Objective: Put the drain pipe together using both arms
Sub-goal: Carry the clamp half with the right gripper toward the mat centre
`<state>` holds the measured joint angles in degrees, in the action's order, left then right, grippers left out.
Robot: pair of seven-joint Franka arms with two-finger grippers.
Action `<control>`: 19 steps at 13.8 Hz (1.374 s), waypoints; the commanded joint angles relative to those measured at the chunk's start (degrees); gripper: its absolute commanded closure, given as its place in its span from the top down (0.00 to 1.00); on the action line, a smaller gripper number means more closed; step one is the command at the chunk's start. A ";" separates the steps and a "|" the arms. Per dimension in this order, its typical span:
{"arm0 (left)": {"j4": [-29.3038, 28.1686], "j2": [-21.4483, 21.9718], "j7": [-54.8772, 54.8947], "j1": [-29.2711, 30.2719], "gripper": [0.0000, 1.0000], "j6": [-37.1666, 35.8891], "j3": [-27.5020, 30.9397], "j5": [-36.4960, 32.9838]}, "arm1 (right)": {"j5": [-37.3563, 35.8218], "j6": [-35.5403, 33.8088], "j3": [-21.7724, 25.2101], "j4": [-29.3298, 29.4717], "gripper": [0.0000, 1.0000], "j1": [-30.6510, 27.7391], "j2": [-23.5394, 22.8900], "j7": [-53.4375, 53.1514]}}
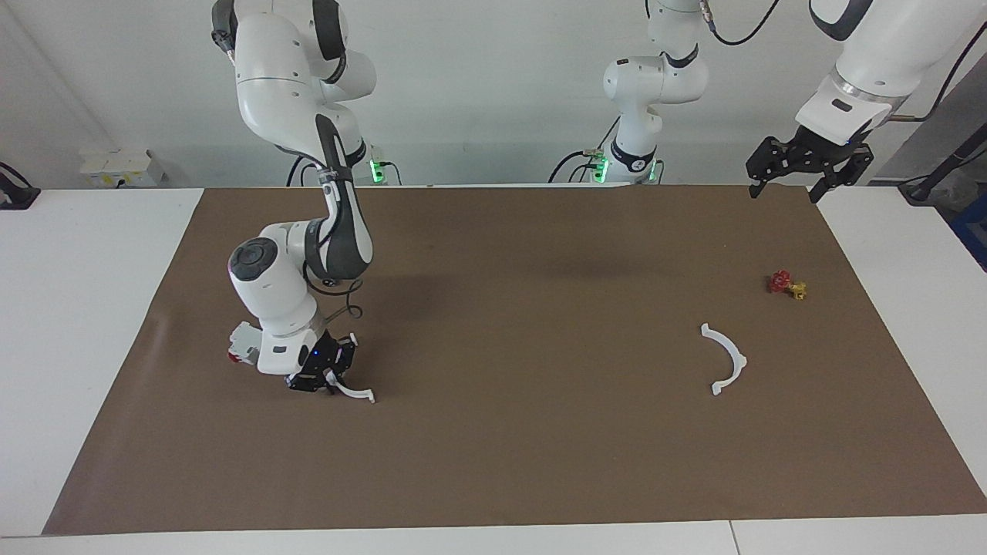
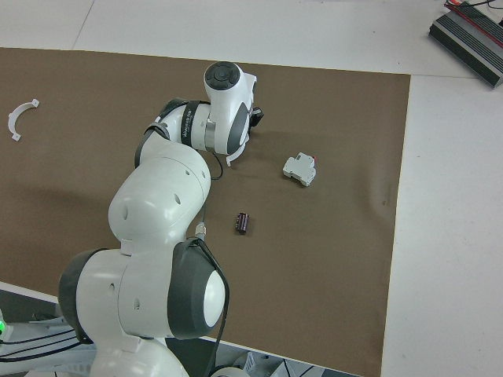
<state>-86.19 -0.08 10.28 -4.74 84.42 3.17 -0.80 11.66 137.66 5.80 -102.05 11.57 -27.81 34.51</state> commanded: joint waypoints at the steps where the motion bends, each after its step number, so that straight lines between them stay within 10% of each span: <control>1: -1.79 1.66 0.80 0.44 1.00 -0.22 -0.09 0.88 | -2.69 -4.84 0.09 2.11 0.00 4.15 1.97 -14.86; 6: -1.87 1.75 0.71 0.52 1.00 -0.48 -0.09 0.88 | -6.48 -4.77 0.01 2.65 0.00 16.71 1.79 -42.38; 15: -18.99 5.01 1.59 2.28 1.00 19.87 -0.09 1.14 | -12.53 -0.82 -0.17 1.24 0.00 24.47 0.56 -50.22; 19: -20.77 -1.30 1.76 2.72 1.00 28.85 -0.09 1.50 | -13.86 -0.11 -0.17 -0.25 0.00 26.14 0.65 -53.04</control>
<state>-106.03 1.35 10.89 -2.54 108.89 3.28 -0.61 0.20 135.87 5.58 -101.04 37.02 -27.46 -15.52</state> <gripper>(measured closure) 0.000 0.802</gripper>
